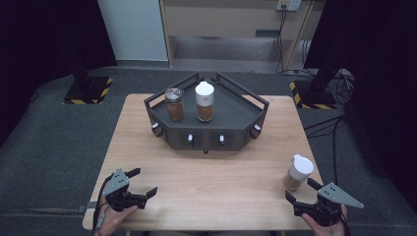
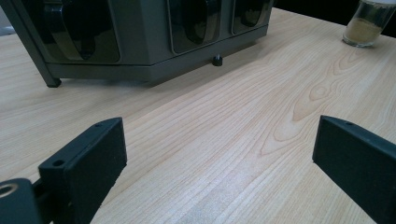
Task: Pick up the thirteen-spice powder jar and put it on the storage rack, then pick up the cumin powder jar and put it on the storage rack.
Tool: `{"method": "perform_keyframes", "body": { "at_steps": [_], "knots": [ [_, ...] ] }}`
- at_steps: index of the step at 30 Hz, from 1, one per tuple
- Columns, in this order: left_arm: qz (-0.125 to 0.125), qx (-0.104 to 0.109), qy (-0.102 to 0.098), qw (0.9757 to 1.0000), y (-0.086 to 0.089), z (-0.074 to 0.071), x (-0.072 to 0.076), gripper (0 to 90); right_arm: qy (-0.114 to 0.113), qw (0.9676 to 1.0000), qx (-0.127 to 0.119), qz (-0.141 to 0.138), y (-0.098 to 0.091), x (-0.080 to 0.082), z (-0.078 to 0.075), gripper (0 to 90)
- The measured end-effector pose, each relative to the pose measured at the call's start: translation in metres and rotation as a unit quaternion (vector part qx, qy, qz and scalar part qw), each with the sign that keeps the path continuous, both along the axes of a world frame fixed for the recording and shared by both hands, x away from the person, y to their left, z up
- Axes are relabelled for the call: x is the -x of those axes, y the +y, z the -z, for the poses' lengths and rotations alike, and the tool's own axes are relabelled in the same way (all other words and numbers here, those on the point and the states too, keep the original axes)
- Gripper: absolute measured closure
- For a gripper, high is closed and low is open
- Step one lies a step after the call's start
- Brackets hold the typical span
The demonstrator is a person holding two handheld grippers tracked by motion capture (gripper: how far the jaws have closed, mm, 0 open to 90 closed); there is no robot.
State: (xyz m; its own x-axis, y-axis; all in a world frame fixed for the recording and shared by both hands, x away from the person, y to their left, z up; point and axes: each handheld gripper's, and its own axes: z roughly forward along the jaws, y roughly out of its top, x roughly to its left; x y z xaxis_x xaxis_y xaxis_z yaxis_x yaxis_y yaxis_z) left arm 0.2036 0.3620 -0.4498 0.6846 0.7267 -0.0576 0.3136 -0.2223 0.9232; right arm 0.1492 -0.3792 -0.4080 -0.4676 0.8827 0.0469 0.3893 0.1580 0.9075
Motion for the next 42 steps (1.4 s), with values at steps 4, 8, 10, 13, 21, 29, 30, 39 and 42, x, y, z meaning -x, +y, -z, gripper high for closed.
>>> {"method": "perform_keyframes", "body": {
  "at_steps": [4,8,10,13,21,29,30,39,42],
  "knots": [
    [0.001,-0.002,0.000,1.0000,-0.0003,-0.0003,0.0000,1.9,0.002,1.0000,0.000,0.007,-0.0013,0.0012,0.0010,7.3],
    [0.004,0.000,-0.001,1.0000,-0.0001,-0.0003,-0.0001,2.0,0.009,0.9999,0.003,0.012,-0.0013,0.0015,0.0013,7.3],
    [0.004,0.000,-0.002,1.0000,-0.0001,-0.0003,-0.0001,1.9,0.014,0.9998,0.004,0.014,-0.0014,0.0010,0.0018,7.4],
    [0.006,0.000,-0.002,1.0000,0.0000,-0.0002,-0.0002,2.0,0.020,0.9996,0.001,0.018,-0.0030,-0.0003,0.0032,7.4],
    [0.008,0.000,-0.002,1.0000,-0.0001,-0.0001,-0.0006,2.1,0.030,0.9989,-0.013,0.035,-0.0083,-0.0017,0.0060,7.4],
    [0.008,0.000,-0.002,1.0000,-0.0002,-0.0003,-0.0004,2.1,0.033,0.9989,-0.014,0.031,-0.0081,-0.0032,0.0059,7.6],
    [0.008,0.000,-0.002,1.0000,0.0000,-0.0003,-0.0004,2.1,0.032,0.9989,-0.014,0.031,-0.0079,-0.0031,0.0059,7.6],
    [0.008,0.000,-0.002,1.0000,-0.0004,0.0002,-0.0012,2.2,0.028,0.9989,-0.015,0.034,-0.0085,-0.0010,0.0058,7.4],
    [0.009,-0.001,-0.002,1.0000,-0.0005,-0.0002,-0.0009,2.2,0.024,0.9989,-0.017,0.036,-0.0087,-0.0001,0.0059,7.3]
  ]
}}
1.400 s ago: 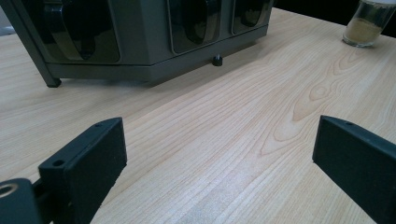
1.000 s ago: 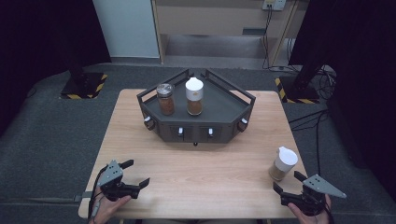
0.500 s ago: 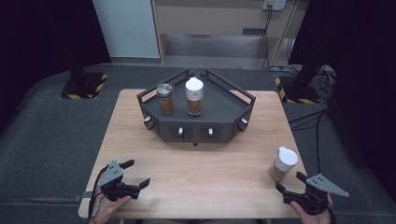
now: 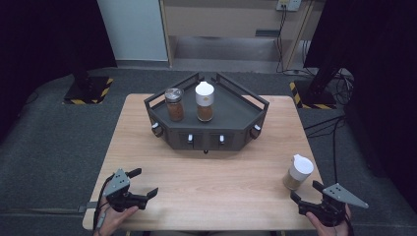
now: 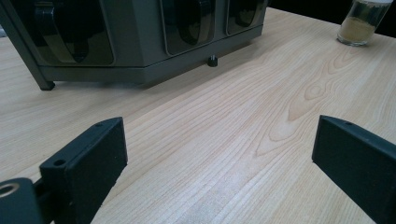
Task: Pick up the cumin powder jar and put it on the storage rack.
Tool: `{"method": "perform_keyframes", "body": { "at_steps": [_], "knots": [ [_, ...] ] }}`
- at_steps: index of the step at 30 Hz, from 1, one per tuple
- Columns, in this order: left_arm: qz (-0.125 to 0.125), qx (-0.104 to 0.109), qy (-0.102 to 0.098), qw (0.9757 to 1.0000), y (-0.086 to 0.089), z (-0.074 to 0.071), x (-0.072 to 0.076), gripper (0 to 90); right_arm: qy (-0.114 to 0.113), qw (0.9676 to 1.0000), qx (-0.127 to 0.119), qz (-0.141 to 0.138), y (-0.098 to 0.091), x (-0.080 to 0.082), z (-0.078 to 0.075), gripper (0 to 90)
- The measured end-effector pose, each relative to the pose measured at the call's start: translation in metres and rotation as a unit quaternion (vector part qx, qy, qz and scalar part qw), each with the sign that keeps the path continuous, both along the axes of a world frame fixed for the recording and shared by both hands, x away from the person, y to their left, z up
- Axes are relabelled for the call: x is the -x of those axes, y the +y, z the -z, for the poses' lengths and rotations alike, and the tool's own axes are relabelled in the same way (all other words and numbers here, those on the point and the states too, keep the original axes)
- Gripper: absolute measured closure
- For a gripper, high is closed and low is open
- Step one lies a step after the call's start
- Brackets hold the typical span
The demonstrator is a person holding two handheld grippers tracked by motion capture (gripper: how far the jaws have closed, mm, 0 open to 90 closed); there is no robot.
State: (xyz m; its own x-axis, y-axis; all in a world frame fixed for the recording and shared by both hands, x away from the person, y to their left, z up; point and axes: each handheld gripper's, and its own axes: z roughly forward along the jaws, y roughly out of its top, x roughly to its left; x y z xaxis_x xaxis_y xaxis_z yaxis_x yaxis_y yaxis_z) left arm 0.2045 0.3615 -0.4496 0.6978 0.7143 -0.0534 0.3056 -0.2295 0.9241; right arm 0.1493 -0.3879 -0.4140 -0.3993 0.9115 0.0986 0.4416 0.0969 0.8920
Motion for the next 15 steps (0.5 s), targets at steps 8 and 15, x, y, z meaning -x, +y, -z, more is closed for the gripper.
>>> {"method": "perform_keyframes", "body": {
  "at_steps": [8,15],
  "knots": [
    [0.000,-0.004,0.001,1.0000,-0.0012,-0.0009,-0.0001,2.2,-0.011,0.9999,-0.001,0.004,0.0008,0.0024,-0.0028,6.3],
    [-0.001,-0.004,0.002,1.0000,-0.0013,-0.0008,0.0000,2.2,-0.013,0.9999,-0.006,0.010,-0.0007,0.0011,-0.0074,5.1]
  ]
}}
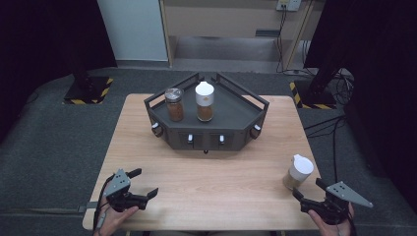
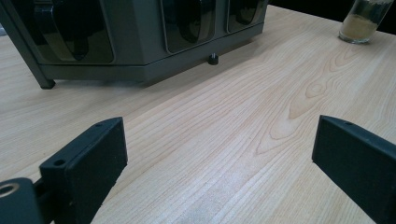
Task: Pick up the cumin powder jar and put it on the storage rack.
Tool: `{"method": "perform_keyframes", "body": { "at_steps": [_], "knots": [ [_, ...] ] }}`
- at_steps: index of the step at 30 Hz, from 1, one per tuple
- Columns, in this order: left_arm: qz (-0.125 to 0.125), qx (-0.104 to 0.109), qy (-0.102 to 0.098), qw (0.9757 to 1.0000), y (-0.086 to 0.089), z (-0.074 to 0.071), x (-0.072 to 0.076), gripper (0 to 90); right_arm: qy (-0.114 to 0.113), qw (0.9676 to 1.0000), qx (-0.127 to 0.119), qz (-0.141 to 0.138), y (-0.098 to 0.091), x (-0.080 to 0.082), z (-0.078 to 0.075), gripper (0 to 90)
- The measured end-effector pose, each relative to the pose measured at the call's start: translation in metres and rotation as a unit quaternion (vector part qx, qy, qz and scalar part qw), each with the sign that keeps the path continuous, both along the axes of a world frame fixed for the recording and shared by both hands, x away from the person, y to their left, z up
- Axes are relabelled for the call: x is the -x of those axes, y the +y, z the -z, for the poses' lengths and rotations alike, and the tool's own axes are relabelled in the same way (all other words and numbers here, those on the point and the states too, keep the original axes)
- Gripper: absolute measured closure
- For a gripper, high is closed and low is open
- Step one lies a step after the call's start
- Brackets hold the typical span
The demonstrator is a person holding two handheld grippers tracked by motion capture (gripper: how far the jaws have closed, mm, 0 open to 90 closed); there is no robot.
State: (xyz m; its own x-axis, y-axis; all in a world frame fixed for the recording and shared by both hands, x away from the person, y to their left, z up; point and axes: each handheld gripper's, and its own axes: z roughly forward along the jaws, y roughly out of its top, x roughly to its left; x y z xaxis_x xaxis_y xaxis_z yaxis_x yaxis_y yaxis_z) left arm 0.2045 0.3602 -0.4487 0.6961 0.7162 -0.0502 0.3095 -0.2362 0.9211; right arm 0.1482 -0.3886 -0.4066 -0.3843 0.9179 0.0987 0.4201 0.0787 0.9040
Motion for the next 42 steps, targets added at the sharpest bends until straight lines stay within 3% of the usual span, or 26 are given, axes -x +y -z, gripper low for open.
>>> {"method": "perform_keyframes", "body": {
  "at_steps": [15,29,35,42],
  "knots": [
    [0.001,-0.003,0.001,1.0000,-0.001,0.000,0.000,2.3,-0.006,1.0000,0.005,0.000,-0.002,-0.005,-0.011,4.9],
    [0.000,-0.005,0.002,1.0000,-0.001,-0.001,-0.001,2.2,0.007,0.9999,0.013,-0.008,-0.007,-0.033,-0.015,5.2],
    [0.000,-0.006,0.003,1.0000,-0.002,-0.001,-0.001,2.2,0.012,0.9995,0.028,-0.009,-0.006,-0.045,-0.015,5.9],
    [0.000,-0.008,0.004,1.0000,-0.002,-0.001,-0.001,2.3,0.019,0.9996,0.021,-0.007,-0.009,-0.058,-0.008,8.8]
  ]
}}
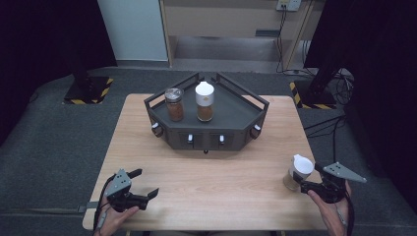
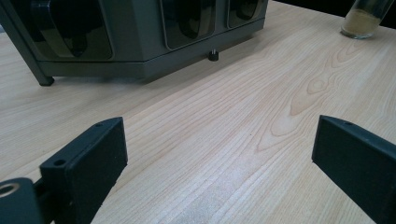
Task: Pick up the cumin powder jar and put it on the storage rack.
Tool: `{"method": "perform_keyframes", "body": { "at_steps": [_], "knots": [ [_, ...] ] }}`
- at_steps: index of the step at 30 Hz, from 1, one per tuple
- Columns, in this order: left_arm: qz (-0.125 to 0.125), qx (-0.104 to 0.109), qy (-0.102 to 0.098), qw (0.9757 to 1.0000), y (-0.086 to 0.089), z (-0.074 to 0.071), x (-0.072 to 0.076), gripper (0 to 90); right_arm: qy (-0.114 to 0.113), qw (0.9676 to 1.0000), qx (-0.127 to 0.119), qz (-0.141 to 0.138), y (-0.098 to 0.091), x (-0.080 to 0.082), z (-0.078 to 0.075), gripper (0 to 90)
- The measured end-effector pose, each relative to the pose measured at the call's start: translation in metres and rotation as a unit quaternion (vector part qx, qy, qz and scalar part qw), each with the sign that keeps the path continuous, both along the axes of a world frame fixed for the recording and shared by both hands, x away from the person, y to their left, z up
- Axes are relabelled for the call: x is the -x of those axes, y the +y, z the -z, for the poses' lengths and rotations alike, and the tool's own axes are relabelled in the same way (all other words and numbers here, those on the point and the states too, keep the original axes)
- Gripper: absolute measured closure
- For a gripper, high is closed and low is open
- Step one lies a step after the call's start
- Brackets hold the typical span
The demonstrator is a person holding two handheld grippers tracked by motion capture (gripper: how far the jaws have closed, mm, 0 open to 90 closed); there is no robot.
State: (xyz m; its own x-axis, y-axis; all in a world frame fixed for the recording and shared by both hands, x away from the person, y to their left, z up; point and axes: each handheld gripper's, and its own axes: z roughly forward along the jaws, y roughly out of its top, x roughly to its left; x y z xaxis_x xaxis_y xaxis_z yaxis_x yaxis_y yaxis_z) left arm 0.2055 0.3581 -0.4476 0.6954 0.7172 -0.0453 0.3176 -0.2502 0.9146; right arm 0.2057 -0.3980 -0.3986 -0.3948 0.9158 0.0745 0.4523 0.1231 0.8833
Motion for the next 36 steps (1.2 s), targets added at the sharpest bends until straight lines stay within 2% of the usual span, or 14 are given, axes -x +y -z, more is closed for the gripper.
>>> {"method": "perform_keyframes", "body": {
  "at_steps": [9,15,17,26,36],
  "knots": [
    [-0.001,-0.001,0.000,1.0000,0.000,0.000,0.000,2.3,0.000,0.9998,0.015,-0.009,0.004,-0.014,0.002,17.1],
    [-0.001,-0.001,0.000,1.0000,0.000,0.000,0.000,2.3,-0.004,0.9998,0.012,-0.018,0.004,-0.018,0.006,29.6],
    [-0.001,-0.001,0.000,1.0000,0.000,0.000,0.000,2.3,-0.007,0.9995,0.026,-0.015,0.010,-0.016,0.004,30.3],
    [-0.001,-0.001,0.000,1.0000,0.000,0.000,0.000,2.3,-0.005,0.9991,0.039,-0.017,0.016,-0.020,-0.002,30.7],
    [-0.001,-0.001,0.000,1.0000,0.000,0.000,0.000,2.3,-0.006,0.9979,0.044,-0.048,0.024,-0.028,-0.015,30.8]
  ]
}}
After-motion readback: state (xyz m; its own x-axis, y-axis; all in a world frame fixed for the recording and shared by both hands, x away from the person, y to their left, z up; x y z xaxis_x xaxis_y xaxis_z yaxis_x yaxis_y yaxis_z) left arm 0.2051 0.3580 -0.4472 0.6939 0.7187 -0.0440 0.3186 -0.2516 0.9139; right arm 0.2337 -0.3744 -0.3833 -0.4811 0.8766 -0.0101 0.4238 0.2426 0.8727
